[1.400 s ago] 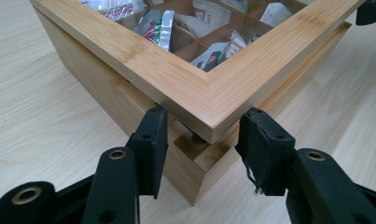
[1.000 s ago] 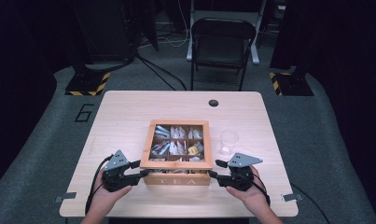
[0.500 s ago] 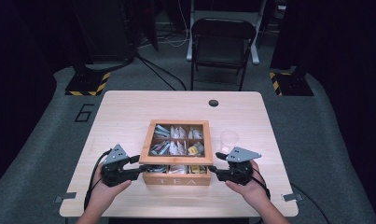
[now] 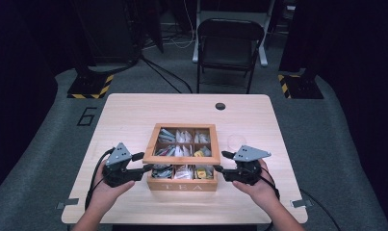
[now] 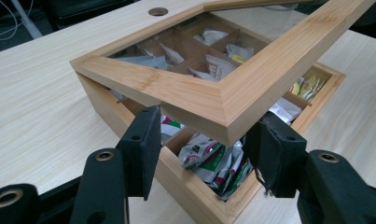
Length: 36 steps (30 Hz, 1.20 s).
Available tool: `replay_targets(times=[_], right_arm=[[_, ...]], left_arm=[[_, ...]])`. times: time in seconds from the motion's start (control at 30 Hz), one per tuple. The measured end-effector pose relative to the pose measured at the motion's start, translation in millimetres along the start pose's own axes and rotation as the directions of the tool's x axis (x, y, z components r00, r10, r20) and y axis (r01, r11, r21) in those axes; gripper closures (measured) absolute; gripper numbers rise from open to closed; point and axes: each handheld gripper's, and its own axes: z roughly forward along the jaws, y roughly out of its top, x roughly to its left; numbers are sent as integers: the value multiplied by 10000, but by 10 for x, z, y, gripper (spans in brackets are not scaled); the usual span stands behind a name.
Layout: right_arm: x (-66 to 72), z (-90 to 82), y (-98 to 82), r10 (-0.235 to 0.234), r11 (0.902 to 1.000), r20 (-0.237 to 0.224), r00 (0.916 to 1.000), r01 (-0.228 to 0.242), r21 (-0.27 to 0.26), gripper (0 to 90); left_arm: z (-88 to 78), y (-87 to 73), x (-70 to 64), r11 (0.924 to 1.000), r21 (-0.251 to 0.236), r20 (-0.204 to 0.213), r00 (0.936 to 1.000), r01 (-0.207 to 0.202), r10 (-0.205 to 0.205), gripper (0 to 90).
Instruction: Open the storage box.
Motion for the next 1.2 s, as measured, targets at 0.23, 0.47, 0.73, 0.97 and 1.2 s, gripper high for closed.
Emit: replay_targets(times=[0.23, 0.47, 0.73, 0.97, 1.2], right_arm=[[-54, -14, 91, 227, 9996, -205, 9995, -230, -133, 447], [-103, -41, 229, 359, 9990, -327, 9988, -368, -265, 492], [-138, -50, 403, -111, 9998, -191, 9998, 108, -189, 492], [-211, -50, 494, 169, 9995, -301, 9994, -177, -251, 510], [-263, -53, 564, 422, 9987, -285, 9987, -430, -267, 526]], left_arm=[[-26, 98, 54, 9997, -230, 67, 9999, 94, -93, 462], [-56, 245, 100, 9990, -389, -8, 9997, -225, 225, 470], [-73, 370, 148, 9983, -480, -31, 9995, -317, 316, 480], [-71, 457, 204, 9977, -529, 50, 9991, -416, 419, 491], [48, 463, 338, 9988, -355, -230, 9992, -339, 331, 474]])
